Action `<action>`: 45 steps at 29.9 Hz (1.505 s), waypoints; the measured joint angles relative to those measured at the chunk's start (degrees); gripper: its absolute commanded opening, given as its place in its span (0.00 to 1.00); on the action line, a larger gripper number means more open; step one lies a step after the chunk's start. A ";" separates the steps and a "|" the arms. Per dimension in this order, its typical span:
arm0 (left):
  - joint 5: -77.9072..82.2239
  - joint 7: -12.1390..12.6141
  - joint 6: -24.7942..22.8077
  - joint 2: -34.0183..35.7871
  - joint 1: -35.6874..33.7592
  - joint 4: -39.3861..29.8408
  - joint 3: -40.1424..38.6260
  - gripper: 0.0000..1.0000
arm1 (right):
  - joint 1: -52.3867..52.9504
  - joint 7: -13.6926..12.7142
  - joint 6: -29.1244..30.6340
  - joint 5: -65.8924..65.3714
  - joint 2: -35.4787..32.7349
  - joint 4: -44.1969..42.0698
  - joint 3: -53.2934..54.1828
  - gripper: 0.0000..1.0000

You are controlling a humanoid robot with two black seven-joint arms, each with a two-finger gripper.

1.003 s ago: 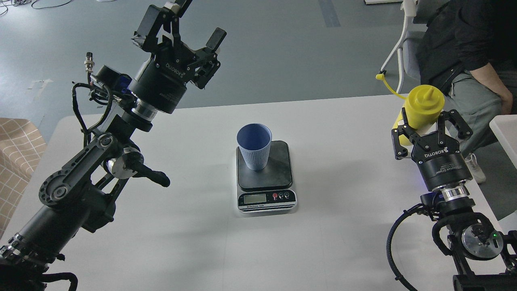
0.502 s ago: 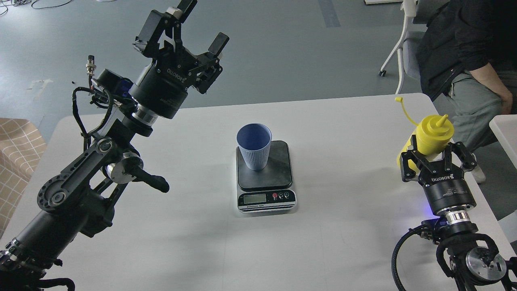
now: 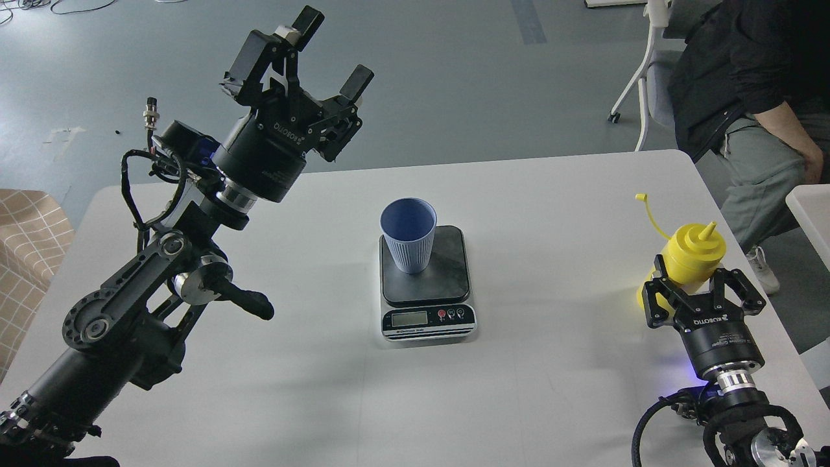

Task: Pour seasoning into cup on scale with both arms

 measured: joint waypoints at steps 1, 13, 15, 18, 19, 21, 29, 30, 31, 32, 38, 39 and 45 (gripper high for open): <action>0.00 0.00 0.00 -0.04 0.00 -0.01 0.00 0.98 | -0.34 -0.04 0.00 0.00 0.00 0.23 -0.05 0.97; 1.53 0.00 -0.03 -1.03 0.15 -0.02 -0.09 0.98 | -10.38 -0.15 0.00 1.02 0.00 13.09 -1.22 0.98; 1.58 0.00 -0.03 -1.52 0.16 -0.02 -0.13 0.98 | -13.14 -0.16 0.00 1.30 0.00 15.99 -1.31 0.98; 1.59 0.00 -0.03 -1.94 0.16 -0.02 -0.15 0.98 | -15.53 -0.15 0.00 1.11 -0.27 19.54 -1.32 0.98; 1.58 0.00 -0.03 -2.22 0.16 -0.02 -0.17 0.98 | -16.18 -0.15 0.00 1.02 -0.70 20.88 -1.19 0.98; 1.59 0.00 -0.03 -2.81 0.16 -0.01 -0.17 0.98 | -17.48 -0.14 0.00 0.94 -1.47 23.01 -0.73 0.98; 1.59 0.00 0.01 -3.22 0.06 0.04 -0.69 0.98 | -22.06 -0.12 0.00 0.82 -5.55 30.72 4.07 0.97; 1.59 0.00 0.01 -3.21 -0.03 0.03 -0.73 0.98 | -22.14 -0.13 0.00 0.83 -6.45 30.84 4.95 0.97; 1.59 0.00 0.01 -3.19 -0.11 0.04 -0.78 0.98 | -22.09 -0.11 0.00 0.85 -8.04 30.88 5.83 0.97; 1.59 0.00 0.01 -3.18 -0.14 0.05 -0.83 0.98 | -21.71 -0.06 0.00 0.86 -9.70 30.89 6.63 0.96; 1.58 0.00 0.01 -3.77 -0.19 0.16 -1.16 0.98 | -16.03 0.00 0.00 0.86 -17.91 31.01 11.08 0.94; 1.59 0.00 -0.02 -4.15 -0.19 0.18 -1.20 0.98 | -14.21 0.00 0.02 0.87 -19.48 31.01 11.79 0.94; 1.51 0.00 0.06 -5.09 -0.61 0.64 -2.06 0.98 | 1.18 -0.21 -0.60 0.16 -27.14 29.38 12.39 0.94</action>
